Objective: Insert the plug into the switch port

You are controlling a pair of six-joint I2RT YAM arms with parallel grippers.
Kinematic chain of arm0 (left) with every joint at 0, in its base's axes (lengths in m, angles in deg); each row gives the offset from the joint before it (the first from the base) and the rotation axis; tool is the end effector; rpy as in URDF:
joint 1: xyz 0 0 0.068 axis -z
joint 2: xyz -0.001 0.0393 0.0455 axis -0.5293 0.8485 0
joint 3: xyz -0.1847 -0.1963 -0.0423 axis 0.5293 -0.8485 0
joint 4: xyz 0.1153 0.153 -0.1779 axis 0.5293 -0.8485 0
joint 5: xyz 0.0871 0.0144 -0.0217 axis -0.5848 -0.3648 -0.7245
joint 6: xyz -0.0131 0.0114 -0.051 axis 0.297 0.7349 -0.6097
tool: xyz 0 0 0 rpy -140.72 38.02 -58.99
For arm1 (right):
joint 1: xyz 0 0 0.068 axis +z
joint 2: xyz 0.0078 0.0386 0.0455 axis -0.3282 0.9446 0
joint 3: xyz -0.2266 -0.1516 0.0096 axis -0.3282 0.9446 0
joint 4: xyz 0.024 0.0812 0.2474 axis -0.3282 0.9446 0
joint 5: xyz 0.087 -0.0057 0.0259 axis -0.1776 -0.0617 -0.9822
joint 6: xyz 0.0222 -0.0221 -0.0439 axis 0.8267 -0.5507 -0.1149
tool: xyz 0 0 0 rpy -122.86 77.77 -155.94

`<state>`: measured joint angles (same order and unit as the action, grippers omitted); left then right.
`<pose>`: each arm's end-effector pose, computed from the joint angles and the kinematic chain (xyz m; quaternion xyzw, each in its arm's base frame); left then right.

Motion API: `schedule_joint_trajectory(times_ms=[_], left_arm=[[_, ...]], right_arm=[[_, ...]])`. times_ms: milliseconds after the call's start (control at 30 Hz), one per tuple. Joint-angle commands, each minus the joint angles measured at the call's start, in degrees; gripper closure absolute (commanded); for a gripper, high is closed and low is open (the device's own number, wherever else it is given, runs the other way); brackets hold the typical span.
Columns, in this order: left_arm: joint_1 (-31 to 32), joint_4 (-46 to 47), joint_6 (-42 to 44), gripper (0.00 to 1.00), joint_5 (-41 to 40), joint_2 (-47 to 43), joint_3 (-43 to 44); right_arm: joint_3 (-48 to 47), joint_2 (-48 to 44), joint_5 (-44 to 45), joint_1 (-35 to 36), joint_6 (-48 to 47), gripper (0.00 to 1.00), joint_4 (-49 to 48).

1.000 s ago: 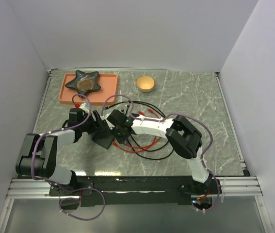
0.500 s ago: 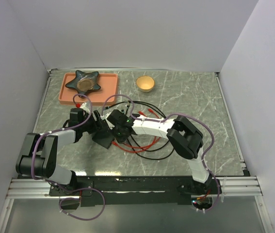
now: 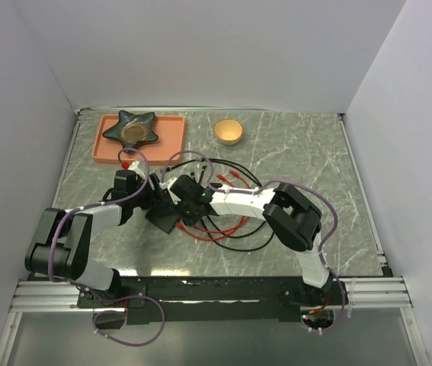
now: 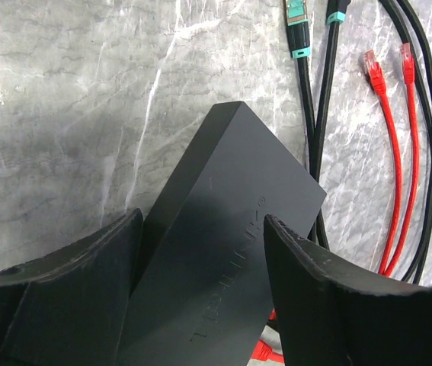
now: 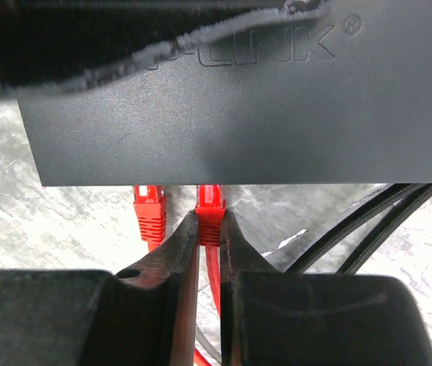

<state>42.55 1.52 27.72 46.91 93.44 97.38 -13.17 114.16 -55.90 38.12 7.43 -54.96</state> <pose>0.2620 -0.0609 0.1446 -0.1180 0.8819 -0.3054 0.3393 0.2307 0.3630 0.1630 -0.4246 0.8589 0.1743 0.2274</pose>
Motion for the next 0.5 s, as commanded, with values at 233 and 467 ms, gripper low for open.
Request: schedule_joint_trajectory(times_ms=[233, 467], left_arm=[[4.3, 0.1, -6.7, 0.35, 5.1, -0.4, -3.2], [5.8, 0.7, -7.4, 0.37, 6.5, -0.5, -4.2]], right_arm=[[2.1, -2.8, 3.5, 0.3, 3.0, 1.0, -13.6], [2.1, -3.4, 3.5, 0.3, 2.4, 1.0, -15.7]])
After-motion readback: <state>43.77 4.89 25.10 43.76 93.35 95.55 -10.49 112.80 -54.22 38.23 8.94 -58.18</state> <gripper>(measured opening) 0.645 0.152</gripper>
